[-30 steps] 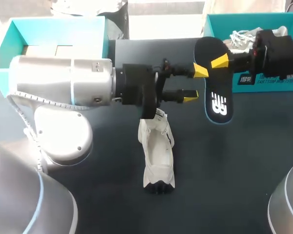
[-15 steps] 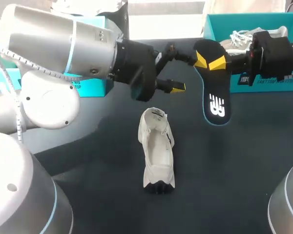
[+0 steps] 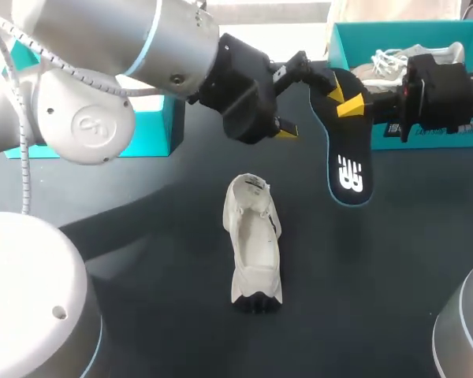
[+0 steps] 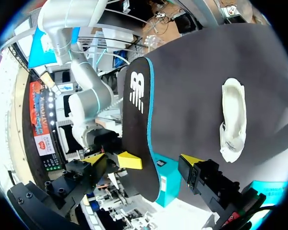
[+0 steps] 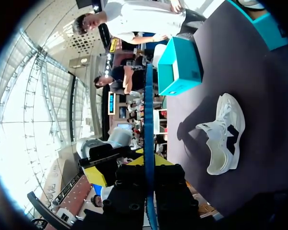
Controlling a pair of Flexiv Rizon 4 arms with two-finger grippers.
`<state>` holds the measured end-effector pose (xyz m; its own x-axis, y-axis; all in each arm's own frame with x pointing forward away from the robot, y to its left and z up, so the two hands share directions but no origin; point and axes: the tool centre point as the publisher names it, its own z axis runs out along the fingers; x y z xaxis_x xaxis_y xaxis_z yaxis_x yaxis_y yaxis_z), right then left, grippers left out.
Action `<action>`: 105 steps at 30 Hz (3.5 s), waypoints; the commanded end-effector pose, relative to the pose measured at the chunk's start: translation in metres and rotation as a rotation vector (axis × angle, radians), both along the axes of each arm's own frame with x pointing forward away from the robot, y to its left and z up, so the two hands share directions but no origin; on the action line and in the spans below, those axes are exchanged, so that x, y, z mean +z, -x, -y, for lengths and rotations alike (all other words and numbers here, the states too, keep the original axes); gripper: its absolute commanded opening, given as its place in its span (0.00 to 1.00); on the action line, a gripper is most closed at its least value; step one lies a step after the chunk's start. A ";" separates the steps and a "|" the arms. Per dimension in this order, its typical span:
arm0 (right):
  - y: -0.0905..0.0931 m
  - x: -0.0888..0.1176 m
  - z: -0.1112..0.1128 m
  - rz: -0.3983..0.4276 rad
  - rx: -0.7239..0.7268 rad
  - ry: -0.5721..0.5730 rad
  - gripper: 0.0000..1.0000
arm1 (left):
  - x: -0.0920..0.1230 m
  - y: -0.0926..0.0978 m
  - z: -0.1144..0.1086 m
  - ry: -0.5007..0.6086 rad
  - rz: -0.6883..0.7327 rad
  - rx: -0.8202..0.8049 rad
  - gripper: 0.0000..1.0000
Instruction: Take the shoe out of the shoebox, open the shoe tongue, remove and reinsert the insole, then place the shoe into the shoebox
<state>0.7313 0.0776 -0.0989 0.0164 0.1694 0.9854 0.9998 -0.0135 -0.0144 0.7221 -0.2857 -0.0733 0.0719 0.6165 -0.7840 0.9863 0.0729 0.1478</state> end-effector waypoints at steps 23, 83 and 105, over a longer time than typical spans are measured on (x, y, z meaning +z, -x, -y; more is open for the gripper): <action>0.004 -0.015 -0.005 -0.040 0.006 0.013 0.00 | 0.037 -0.004 0.013 -1.022 -0.086 0.054 1.00; -0.007 -0.008 0.000 -0.037 0.020 0.036 0.00 | 0.014 -0.019 -0.040 0.182 -0.084 0.007 1.00; -0.014 0.004 -0.003 -0.026 0.006 -0.041 0.00 | 0.020 -0.025 -0.043 0.362 -0.103 0.014 1.00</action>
<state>0.7425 0.0799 -0.0950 0.0427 0.1289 0.9907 0.9991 -0.0075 -0.0421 0.7470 -0.2471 -0.0489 -0.0555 0.5763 -0.8153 0.9927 0.1195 0.0169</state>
